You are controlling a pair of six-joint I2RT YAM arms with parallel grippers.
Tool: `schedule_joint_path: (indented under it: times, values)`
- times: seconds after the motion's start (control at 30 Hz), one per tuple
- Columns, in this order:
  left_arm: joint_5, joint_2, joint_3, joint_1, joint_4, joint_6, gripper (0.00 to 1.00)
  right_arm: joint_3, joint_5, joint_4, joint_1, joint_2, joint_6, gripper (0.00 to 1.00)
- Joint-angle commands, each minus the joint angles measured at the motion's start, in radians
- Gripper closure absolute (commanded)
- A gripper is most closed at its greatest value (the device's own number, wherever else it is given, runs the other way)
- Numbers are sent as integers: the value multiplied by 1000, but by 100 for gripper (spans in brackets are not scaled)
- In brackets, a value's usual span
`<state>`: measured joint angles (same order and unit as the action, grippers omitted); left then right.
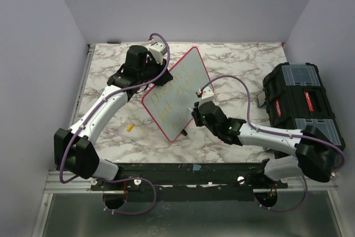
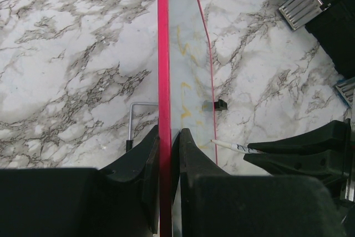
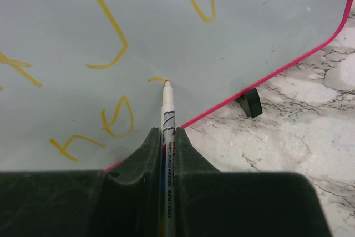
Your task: Write a sentence on the whiteboard
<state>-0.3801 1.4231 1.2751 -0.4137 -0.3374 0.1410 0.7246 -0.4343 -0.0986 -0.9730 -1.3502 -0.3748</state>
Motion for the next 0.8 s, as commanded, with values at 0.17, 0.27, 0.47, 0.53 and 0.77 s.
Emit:
schedule_joint_path:
  times: [0.17,0.27,0.47,0.53,0.77]
  values:
    - [32,26,-43,-22,-61,-121,100,-63,46,-60,7,-11,-36,99]
    - [32,27,-43,-22,-62,-121,100,-76,44,-61,7,-3,-39,99]
    - [32,26,-43,-22,-60,-122,100,-68,28,-55,10,3,-32,99]
    - [32,27,-44,-22,-60,-123,100,-55,26,-55,12,3,-24,99]
    - [33,29,-43,-22,-62,-124,100,1,33,-50,28,0,-7,99]
